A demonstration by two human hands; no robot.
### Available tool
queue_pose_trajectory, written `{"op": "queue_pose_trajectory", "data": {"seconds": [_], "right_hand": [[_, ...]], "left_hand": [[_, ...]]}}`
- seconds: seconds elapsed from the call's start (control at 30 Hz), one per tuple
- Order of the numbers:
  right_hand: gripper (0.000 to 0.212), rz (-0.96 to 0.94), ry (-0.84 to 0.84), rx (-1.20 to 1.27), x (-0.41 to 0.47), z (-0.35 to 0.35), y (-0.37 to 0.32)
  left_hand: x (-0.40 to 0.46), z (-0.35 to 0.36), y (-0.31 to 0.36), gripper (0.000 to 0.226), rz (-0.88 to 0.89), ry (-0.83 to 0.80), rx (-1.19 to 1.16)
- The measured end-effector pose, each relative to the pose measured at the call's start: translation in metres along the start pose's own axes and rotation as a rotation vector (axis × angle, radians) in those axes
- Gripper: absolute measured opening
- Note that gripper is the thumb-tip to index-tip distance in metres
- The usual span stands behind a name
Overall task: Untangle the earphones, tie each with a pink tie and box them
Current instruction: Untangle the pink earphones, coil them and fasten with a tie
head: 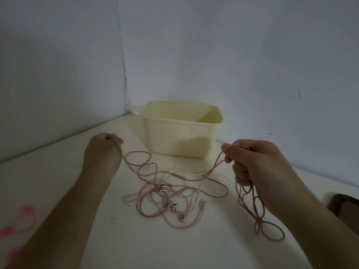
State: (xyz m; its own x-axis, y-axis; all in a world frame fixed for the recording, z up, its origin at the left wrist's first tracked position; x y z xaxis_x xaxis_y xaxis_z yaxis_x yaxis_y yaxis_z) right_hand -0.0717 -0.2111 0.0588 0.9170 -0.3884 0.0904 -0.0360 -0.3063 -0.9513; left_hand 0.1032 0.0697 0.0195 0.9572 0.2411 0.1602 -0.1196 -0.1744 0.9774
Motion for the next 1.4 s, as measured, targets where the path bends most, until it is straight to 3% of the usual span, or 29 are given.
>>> {"op": "queue_pose_trajectory", "data": {"seconds": [0.17, 0.23, 0.3, 0.4, 0.5, 0.57, 0.6, 0.63, 0.7, 0.8, 0.93, 1.1, 1.23, 1.4], "right_hand": [[0.033, 0.038, -0.024, 0.056, 0.000, 0.002, -0.003], [0.032, 0.049, -0.046, 0.066, -0.001, 0.002, -0.004], [0.032, 0.047, -0.054, 0.038, -0.002, 0.001, -0.004], [0.030, -0.009, -0.046, -0.102, -0.003, 0.000, -0.006], [0.023, -0.088, -0.025, -0.264, -0.005, 0.004, -0.011], [0.017, -0.147, -0.017, -0.332, -0.009, 0.010, -0.015], [0.014, -0.173, -0.022, -0.356, -0.011, 0.014, -0.017], [0.013, -0.197, -0.031, -0.384, -0.012, 0.018, -0.018], [0.012, -0.226, -0.055, -0.437, -0.014, 0.023, -0.018], [0.020, -0.226, -0.099, -0.449, -0.015, 0.024, -0.016], [0.018, -0.293, -0.102, -0.452, -0.016, 0.021, -0.020], [0.020, -0.308, -0.031, -0.362, -0.013, 0.014, -0.019], [0.019, -0.333, 0.059, -0.289, -0.010, 0.003, -0.022], [0.014, -0.329, -0.027, 0.026, -0.005, -0.003, -0.022]], "left_hand": [[0.012, 0.001, -0.018, 0.016, -0.095, -0.090, 0.136], [0.010, 0.006, -0.019, 0.030, -0.088, -0.227, 0.193], [0.004, 0.014, -0.018, 0.056, -0.020, -0.465, 0.333], [-0.015, 0.024, 0.000, 0.082, 0.257, -0.744, 0.484], [-0.040, 0.030, 0.036, 0.077, 0.440, -0.704, 0.158], [-0.061, 0.036, 0.054, 0.042, 0.442, -0.695, -0.180], [-0.077, 0.041, 0.062, 0.022, 0.473, -0.735, -0.236], [-0.091, 0.046, 0.065, 0.018, 0.506, -0.796, -0.234], [-0.113, 0.062, 0.057, 0.026, 0.454, -0.930, -0.199], [-0.125, 0.076, 0.046, 0.029, 0.307, -1.009, -0.265], [-0.123, 0.075, 0.042, 0.016, 0.242, -0.961, -0.344], [-0.110, 0.068, 0.046, 0.020, 0.305, -0.805, -0.328], [-0.106, 0.065, 0.049, 0.023, 0.338, -0.772, -0.380], [-0.102, 0.063, 0.048, 0.027, 0.296, -0.704, -0.420]]}}
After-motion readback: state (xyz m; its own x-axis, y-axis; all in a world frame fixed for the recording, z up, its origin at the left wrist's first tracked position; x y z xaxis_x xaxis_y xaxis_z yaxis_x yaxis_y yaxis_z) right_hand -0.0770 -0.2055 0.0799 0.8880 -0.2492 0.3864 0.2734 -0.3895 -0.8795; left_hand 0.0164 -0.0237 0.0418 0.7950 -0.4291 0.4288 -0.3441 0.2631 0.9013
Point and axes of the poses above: each hand's wrist, its own x-axis towards the middle knuckle, its own z-axis out of the palm, y = z × x, the point moved 5 cm from there along x, towards the middle knuckle, and after that the axes turned 10 degrees about -x, right-handed, at the moved point
